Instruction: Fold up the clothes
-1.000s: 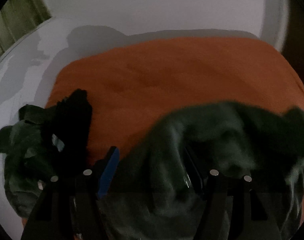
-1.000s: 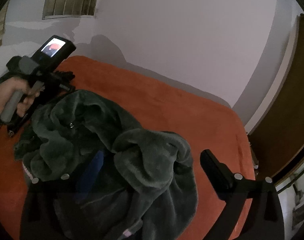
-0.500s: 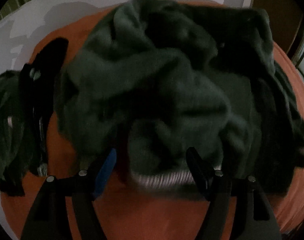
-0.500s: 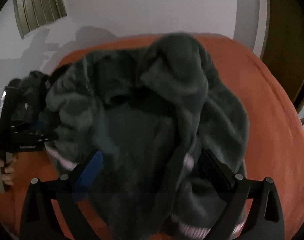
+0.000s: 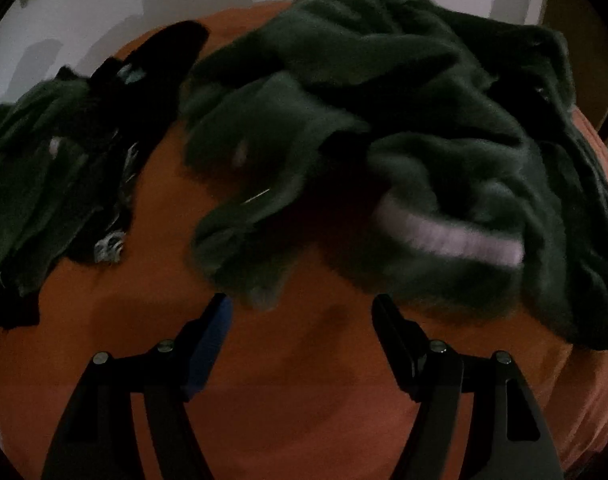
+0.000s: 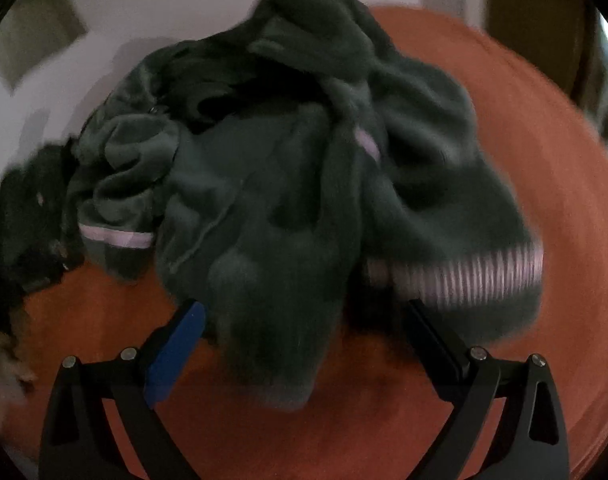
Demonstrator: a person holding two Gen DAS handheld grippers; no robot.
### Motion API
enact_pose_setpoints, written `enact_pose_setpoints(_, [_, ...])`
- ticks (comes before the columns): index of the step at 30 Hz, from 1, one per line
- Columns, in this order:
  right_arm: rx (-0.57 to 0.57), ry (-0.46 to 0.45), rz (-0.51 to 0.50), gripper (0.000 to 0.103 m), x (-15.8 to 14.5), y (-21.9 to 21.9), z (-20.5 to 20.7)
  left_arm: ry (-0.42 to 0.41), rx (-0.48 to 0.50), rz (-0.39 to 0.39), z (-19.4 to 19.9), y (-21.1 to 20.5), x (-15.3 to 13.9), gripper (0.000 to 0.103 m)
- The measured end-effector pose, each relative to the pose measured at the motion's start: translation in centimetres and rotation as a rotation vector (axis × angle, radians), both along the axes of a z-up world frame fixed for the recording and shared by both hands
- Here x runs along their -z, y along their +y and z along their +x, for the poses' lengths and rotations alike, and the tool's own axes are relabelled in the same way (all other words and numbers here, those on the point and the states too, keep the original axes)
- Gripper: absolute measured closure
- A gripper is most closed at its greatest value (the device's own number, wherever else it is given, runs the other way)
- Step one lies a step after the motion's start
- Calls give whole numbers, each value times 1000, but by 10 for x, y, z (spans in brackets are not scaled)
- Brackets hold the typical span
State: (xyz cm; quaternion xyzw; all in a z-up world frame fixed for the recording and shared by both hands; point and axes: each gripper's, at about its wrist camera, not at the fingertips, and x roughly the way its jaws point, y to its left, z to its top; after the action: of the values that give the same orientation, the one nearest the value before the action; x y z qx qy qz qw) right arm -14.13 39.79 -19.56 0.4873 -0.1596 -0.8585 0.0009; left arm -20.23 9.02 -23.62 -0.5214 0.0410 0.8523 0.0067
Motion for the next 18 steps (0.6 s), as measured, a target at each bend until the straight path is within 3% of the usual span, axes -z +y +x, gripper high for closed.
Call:
enact_pose_setpoints(3, [-32, -39, -32, 23, 13, -7, 7, -19, -35, 43, 2, -11, 2, 29])
enact_pose_setpoints(7, [-21, -89, -139, 32, 32, -8, -3, -34, -38, 100, 3, -7, 9, 29])
enact_pose_setpoints(8, [-15, -96, -168, 44, 36, -7, -8, -41, -29, 99, 1, -2, 11, 29])
enact_pose_setpoints(9, [-4, -101, -191, 76, 40, -5, -13, -42, -17, 82, -1, 4, 13, 29])
enact_pose_setpoints(10, [12, -104, -199, 94, 42, -1, -16, -43, -4, 66, -2, 11, 14, 29])
enact_pose_setpoints(14, [109, -18, -94, 94, 22, 25, -10, -32, 29, 50, 1, 33, 6, 29])
enact_pose_setpoints(18, [213, 89, 75, 94, -19, 87, 23, 16, 96, 53, 15, 57, -8, 26])
